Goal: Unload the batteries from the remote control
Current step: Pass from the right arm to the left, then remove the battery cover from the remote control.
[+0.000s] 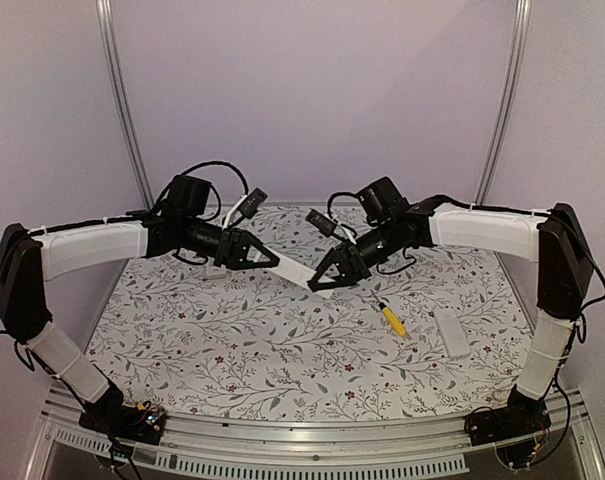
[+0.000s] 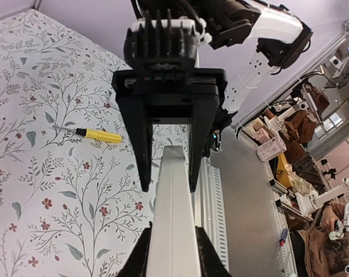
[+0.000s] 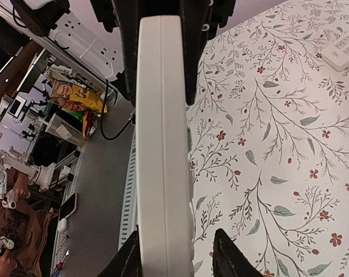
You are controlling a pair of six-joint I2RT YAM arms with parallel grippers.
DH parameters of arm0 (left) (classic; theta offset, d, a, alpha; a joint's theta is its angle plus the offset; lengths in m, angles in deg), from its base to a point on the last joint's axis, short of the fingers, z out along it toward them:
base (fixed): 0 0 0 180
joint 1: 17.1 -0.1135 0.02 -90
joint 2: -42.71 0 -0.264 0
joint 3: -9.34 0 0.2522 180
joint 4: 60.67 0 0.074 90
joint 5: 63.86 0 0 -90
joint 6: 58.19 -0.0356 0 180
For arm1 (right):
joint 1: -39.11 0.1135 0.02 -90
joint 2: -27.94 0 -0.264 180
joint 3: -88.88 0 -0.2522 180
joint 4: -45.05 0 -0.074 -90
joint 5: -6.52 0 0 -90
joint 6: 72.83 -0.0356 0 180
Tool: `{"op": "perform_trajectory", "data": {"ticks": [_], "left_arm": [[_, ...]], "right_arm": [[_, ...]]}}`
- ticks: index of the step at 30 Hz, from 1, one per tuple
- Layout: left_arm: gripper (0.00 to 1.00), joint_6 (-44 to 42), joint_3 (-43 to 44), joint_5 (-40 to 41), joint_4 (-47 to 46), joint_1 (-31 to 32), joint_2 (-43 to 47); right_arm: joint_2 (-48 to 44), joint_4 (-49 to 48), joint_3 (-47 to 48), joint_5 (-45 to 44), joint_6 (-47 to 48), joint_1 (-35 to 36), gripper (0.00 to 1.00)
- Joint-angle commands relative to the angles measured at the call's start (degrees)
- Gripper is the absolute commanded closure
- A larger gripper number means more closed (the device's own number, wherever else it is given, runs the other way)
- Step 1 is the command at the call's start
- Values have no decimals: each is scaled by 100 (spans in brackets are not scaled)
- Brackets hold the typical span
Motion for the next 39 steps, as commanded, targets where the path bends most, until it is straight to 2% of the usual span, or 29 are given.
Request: {"op": "perform_trajectory", "data": {"ticks": [1,3,5,8,10,13,16,20,26,39], "left_arm": [[100,13,7,-122,-151,97,-54],[100,139,-71,-62,-369,65,12],[100,340,-163,-6,-624,-14,102],[100,795,-279,232,-1317,-219,245],[100,1124,-337,537,-1648,-320,371],[100,1508,-336,1147,-1863,-437,497],[100,1544,-205,1413,-1694,-594,350],[100,1625,-271,1301,-1615,-727,110],[100,1539,-273,1127,-1413,-730,-17],[100,1564,-282,760,-1498,-529,-72]], "right_arm": [[-240,-586,-184,-426,-265,-89,52],[-467,-1175,-557,-517,-600,-271,35],[-697,-2163,-1010,-424,-1113,-514,23],[-1133,-3730,-1782,-508,-2207,-805,11],[-1367,-4263,-2088,-819,-2702,-838,8],[-1615,-5005,-2510,-1484,-3331,-827,7],[-1760,-5251,-2869,-2792,-3944,-737,7],[-1540,-5621,-2984,-3167,-4487,-461,7],[-1091,-5753,-2690,-3209,-4574,-105,10],[-362,-5848,-2012,-2619,-4488,17,15]]}}
